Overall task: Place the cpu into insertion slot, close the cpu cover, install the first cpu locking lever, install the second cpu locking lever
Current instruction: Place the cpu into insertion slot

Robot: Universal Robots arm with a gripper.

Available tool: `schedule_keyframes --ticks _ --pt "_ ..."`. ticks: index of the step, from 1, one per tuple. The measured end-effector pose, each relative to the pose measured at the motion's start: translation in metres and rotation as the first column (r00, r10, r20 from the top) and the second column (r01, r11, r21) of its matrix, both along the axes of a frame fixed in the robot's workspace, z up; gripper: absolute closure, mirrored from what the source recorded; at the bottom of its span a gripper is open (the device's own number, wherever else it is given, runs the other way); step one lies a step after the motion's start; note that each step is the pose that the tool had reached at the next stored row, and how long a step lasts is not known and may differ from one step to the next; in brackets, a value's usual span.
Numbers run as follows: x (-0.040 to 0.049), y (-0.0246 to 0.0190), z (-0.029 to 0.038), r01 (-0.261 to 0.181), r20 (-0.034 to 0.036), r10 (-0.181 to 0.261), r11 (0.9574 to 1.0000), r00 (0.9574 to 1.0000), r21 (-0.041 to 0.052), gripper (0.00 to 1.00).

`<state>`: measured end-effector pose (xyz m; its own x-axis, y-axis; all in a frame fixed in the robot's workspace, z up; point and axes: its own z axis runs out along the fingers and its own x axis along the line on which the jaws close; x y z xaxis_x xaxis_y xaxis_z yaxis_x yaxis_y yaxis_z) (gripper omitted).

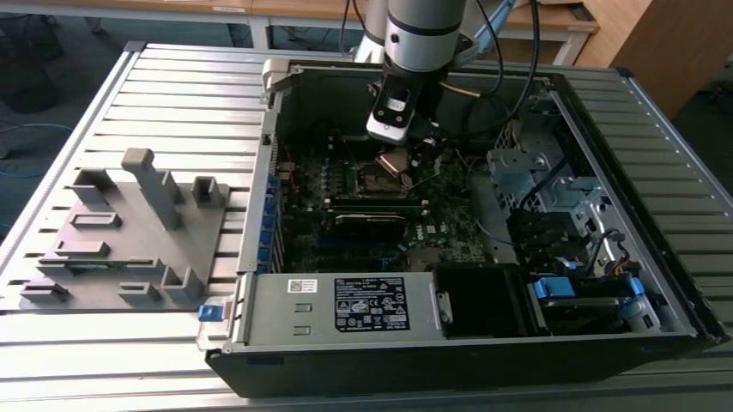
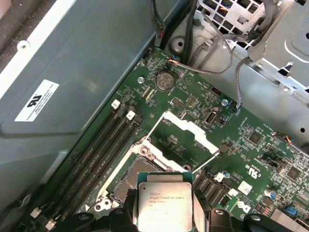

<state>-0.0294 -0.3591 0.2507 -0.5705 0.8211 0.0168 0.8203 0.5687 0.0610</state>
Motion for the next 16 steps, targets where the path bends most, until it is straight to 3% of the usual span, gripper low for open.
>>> schedule_keyframes --ticks 5,9,13,16 --pt "0.0 0.0 0.0 0.003 0.0 -0.003 1.0 1.0 -0.0003 0.46" --pt "0.0 0.0 -0.0002 0.038 0.0 -0.038 0.9993 0.9993 -0.0003 0.46" --pt "0.0 0.0 -0.0004 0.096 0.0 -0.096 0.9954 0.9954 -0.0004 0.46" --pt "0.0 0.0 -0.0007 0.141 0.0 -0.141 0.99 0.99 -0.0004 0.46"
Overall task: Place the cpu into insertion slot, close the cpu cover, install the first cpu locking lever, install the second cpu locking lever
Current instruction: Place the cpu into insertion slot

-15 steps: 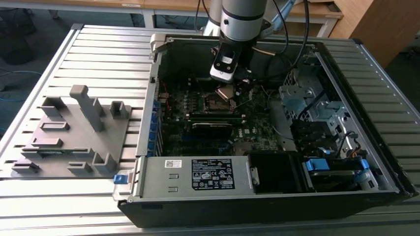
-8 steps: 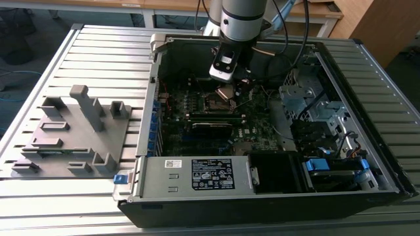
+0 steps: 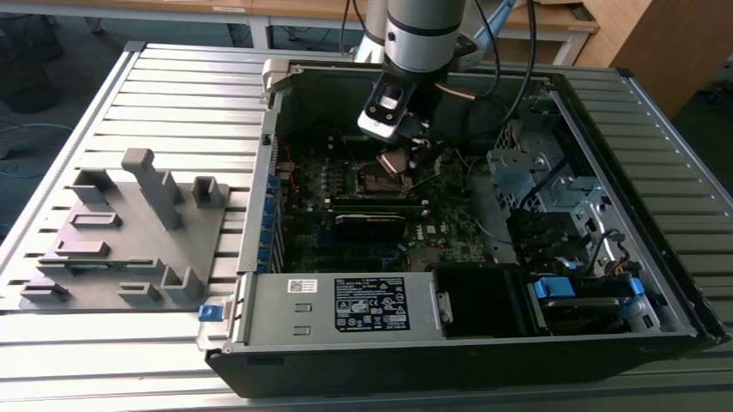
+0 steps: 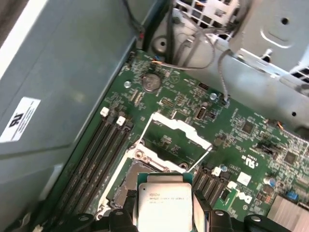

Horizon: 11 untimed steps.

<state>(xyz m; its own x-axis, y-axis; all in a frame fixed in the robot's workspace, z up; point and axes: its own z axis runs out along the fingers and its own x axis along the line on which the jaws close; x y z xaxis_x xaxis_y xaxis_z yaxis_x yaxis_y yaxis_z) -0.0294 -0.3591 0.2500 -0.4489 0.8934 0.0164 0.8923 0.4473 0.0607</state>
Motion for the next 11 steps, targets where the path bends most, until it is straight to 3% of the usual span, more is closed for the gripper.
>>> schedule_keyframes --ticks 5,11 --pt "0.0 0.0 -0.0002 0.055 0.0 -0.055 0.9985 0.9985 0.0 0.46" --pt "0.0 0.0 -0.0003 0.085 0.0 -0.085 0.9964 0.9964 0.0001 0.46"
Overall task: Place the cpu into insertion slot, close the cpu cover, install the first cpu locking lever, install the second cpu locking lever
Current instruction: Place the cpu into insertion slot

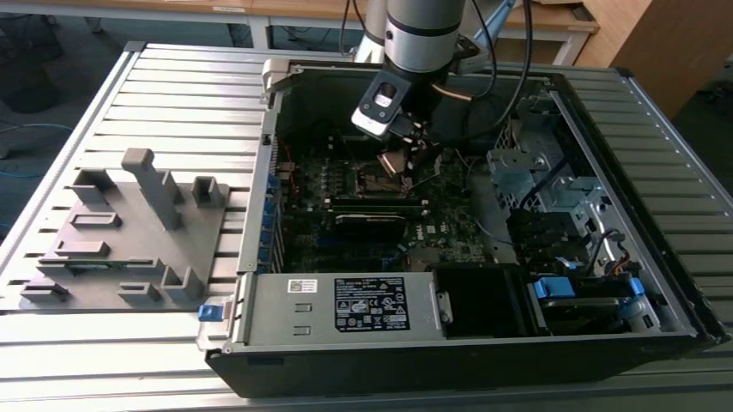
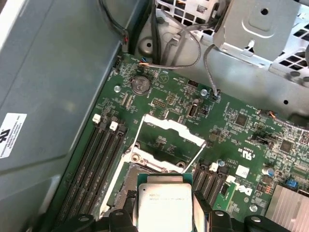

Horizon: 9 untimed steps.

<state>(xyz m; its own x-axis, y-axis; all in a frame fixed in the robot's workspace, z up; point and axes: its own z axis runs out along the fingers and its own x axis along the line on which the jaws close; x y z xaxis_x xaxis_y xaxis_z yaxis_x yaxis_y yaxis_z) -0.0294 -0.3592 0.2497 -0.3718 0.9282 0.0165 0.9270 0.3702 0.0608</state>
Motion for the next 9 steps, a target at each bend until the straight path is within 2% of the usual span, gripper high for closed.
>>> schedule_keyframes --ticks 9 --pt "0.0 0.0 -0.0001 0.022 0.0 -0.022 0.9998 0.9998 0.0 0.46"
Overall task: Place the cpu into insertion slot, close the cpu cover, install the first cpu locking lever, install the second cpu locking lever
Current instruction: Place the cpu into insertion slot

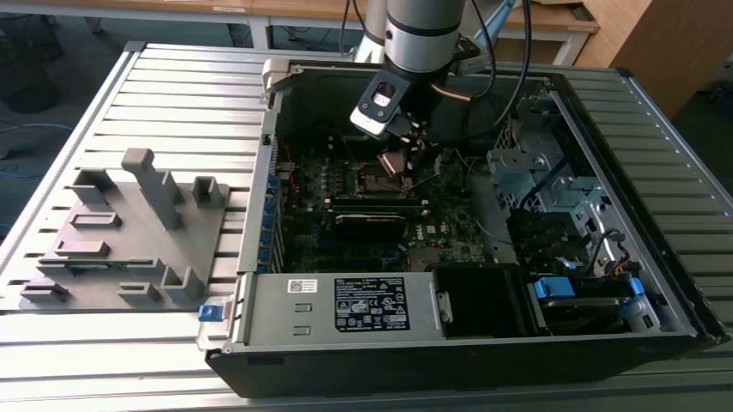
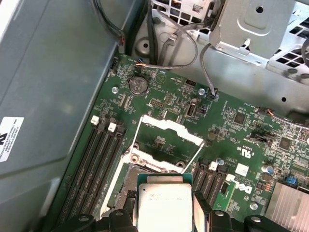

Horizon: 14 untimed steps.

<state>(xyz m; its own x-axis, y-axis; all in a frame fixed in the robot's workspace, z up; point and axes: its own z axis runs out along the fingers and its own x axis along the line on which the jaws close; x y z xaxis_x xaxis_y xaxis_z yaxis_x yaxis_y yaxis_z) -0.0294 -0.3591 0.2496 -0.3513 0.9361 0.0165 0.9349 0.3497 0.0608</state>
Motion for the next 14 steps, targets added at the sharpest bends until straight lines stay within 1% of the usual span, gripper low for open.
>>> schedule_keyframes --ticks 14 --pt "0.0 0.0 0.0 0.017 0.0 -0.017 0.9998 0.9998 0.0 0.46"
